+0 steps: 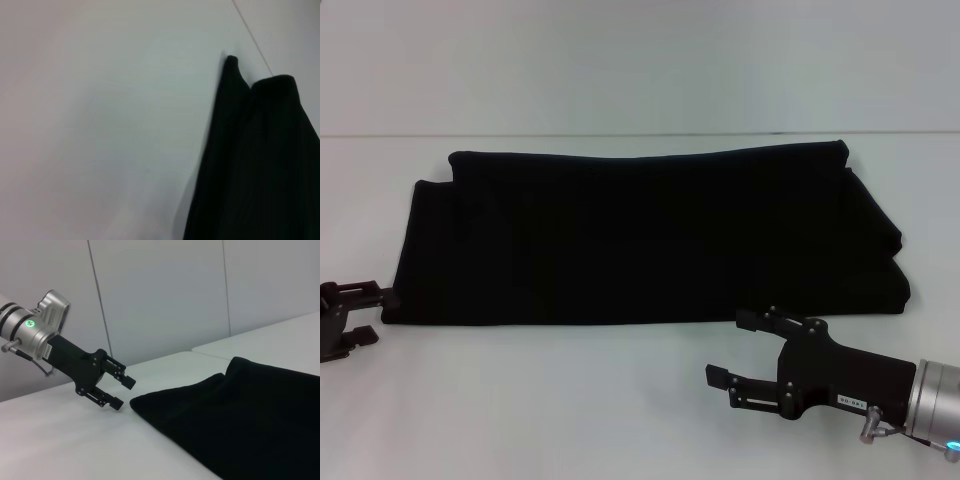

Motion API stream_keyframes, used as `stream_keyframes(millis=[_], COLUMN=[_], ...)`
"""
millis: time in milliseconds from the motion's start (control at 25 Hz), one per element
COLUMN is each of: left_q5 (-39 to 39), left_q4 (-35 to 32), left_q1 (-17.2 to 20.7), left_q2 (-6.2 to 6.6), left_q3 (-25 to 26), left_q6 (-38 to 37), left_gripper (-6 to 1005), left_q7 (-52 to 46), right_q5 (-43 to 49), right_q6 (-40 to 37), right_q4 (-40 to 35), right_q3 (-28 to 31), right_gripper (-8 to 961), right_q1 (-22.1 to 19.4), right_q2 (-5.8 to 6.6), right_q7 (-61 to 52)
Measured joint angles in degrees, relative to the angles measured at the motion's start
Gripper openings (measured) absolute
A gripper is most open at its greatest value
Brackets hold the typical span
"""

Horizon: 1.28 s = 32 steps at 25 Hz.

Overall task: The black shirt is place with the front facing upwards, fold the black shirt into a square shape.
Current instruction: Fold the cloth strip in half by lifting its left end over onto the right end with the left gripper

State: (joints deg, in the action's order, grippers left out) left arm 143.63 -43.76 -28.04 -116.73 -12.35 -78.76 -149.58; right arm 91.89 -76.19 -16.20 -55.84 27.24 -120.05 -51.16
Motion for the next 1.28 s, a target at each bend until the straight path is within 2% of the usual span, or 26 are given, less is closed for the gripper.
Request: stream_keyframes(millis=[1280], left_q5=[0.06], left_q4=[5.42], left_q1=[-3.77], left_q2=[0.71], left_q3=[-0.75], left_q6=[5.70], left_gripper=[632], left_q7=[-0.93], right_q5=[-0.09], right_q6=[-0.01], right_q4=[0.20], right_q3=[0.13], right_gripper=[907], right_q1=[0.16], right_q2=[-0.01], right_q7=[-0.25])
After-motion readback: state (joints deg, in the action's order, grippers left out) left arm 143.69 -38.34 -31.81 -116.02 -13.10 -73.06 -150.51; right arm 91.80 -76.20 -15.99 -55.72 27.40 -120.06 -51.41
